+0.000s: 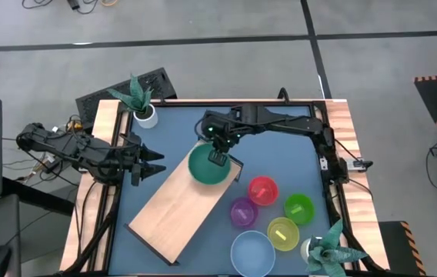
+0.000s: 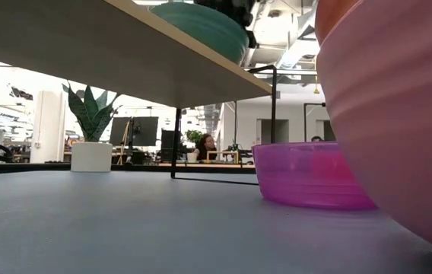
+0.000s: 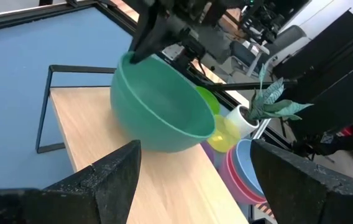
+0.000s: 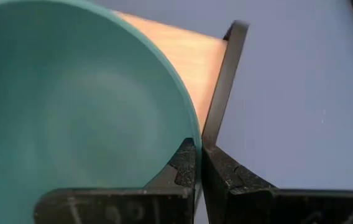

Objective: Place and stack bowls onto a shelf
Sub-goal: Put the green bowl on the shelf, then put the light violet bowl on the shelf

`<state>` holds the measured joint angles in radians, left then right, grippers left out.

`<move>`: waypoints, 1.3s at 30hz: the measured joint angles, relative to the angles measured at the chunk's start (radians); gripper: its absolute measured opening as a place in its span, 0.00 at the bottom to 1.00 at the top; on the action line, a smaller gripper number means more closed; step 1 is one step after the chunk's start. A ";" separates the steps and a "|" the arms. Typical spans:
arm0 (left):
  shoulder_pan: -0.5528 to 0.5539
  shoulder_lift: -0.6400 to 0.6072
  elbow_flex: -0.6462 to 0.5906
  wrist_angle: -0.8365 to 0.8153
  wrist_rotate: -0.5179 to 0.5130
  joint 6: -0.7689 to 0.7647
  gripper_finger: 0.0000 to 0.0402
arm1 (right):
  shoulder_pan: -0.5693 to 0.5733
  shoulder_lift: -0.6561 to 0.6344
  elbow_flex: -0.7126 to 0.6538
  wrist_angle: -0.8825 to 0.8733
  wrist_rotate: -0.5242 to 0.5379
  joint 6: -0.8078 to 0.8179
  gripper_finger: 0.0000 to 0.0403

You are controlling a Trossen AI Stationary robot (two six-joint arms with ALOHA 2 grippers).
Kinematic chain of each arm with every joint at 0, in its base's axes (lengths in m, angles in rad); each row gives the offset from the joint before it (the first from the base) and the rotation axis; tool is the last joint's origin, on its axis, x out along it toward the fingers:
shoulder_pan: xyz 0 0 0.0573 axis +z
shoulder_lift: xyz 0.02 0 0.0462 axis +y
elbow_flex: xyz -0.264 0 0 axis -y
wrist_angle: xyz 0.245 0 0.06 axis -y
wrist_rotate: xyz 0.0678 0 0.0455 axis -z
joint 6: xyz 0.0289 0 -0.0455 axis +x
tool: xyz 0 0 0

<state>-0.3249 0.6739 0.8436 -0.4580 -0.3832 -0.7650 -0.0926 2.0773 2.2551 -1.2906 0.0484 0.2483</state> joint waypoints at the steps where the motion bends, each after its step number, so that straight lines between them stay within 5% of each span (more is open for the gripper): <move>1: 0.000 0.000 0.000 0.000 0.000 0.000 0.71 | 0.000 0.011 0.005 0.008 0.000 -0.007 0.07; 14: 0.000 0.000 0.000 -0.001 -0.003 0.000 0.71 | -0.013 0.029 0.007 0.036 -0.030 -0.049 0.15; 25: 0.000 0.000 0.000 -0.001 -0.003 0.012 0.71 | -0.015 0.031 0.095 0.029 -0.050 -0.070 0.46; 32: 0.000 0.000 0.000 -0.006 -0.002 0.013 0.71 | 0.036 -0.102 0.084 -0.068 -0.091 0.038 0.56; 39: 0.000 0.000 0.000 -0.009 0.005 0.045 0.71 | 0.208 -0.150 0.084 -0.265 0.072 0.262 0.55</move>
<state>-0.3249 0.6743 0.8436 -0.4671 -0.3781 -0.7201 0.1155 1.9274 2.3386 -1.5551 0.1206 0.5102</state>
